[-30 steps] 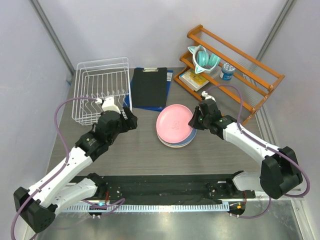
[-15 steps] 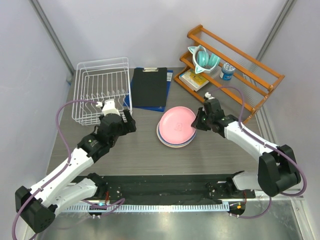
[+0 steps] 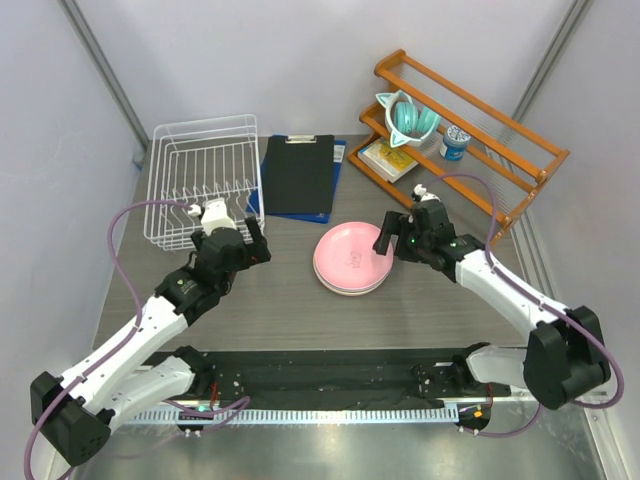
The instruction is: Unload the plates from the dish rack
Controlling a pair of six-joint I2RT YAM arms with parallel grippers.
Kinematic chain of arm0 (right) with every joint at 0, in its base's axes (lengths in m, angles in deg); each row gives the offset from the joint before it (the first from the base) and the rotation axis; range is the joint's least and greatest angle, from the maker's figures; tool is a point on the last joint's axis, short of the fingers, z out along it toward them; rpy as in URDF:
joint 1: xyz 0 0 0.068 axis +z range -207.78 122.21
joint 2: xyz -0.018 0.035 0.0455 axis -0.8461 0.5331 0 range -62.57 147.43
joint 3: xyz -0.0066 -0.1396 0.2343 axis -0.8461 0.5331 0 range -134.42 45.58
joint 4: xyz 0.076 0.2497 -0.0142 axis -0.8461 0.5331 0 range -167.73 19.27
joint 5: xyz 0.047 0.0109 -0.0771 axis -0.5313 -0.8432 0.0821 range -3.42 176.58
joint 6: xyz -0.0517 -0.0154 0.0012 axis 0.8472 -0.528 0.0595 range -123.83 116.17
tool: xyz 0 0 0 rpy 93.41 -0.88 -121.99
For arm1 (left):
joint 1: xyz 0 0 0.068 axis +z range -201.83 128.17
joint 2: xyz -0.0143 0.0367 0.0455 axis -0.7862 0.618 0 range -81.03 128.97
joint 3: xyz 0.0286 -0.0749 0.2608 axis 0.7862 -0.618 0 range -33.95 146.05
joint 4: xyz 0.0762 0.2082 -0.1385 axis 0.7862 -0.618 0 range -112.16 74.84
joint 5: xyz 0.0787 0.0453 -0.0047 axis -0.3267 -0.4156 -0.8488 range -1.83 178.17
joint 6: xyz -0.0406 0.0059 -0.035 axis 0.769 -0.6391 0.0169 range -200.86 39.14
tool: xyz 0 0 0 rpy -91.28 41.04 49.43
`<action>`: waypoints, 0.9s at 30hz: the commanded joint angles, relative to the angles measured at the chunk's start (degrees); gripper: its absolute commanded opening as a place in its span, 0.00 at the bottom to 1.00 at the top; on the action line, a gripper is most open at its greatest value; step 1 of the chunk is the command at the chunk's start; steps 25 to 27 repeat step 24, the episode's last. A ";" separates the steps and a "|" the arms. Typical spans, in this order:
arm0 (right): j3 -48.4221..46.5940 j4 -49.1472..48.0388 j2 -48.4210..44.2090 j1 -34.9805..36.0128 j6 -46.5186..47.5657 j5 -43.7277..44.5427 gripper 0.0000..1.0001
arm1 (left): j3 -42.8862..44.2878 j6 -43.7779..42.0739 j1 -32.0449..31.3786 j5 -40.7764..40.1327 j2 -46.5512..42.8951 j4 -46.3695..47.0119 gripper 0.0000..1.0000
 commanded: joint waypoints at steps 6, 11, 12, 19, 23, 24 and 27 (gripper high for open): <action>3.27 0.39 -13.24 0.11 -2.11 28.56 1.00 | 2.08 -4.86 -0.16 -7.90 -3.78 0.41 0.99; 11.88 -9.60 -15.45 0.11 1.03 40.97 1.00 | 4.45 -9.96 -0.16 -12.29 -5.63 1.29 1.00; 13.38 -11.82 -15.80 0.20 2.08 42.11 1.00 | 4.89 -11.01 -0.16 -13.69 -5.72 1.38 0.99; 22.09 -23.26 -17.82 0.46 8.24 50.20 1.00 | 5.42 -12.95 -0.16 -18.35 -6.42 3.05 1.00; 24.02 -26.24 -19.14 0.46 9.99 52.76 1.00 | 3.84 -14.62 -0.16 -16.78 -7.21 5.95 1.00; 24.72 -27.30 -19.40 0.46 10.53 52.67 1.00 | 3.67 -14.54 -0.16 -17.21 -7.21 5.95 0.99; 24.72 -27.30 -19.40 0.46 10.53 52.67 1.00 | 3.67 -14.54 -0.16 -17.21 -7.21 5.95 0.99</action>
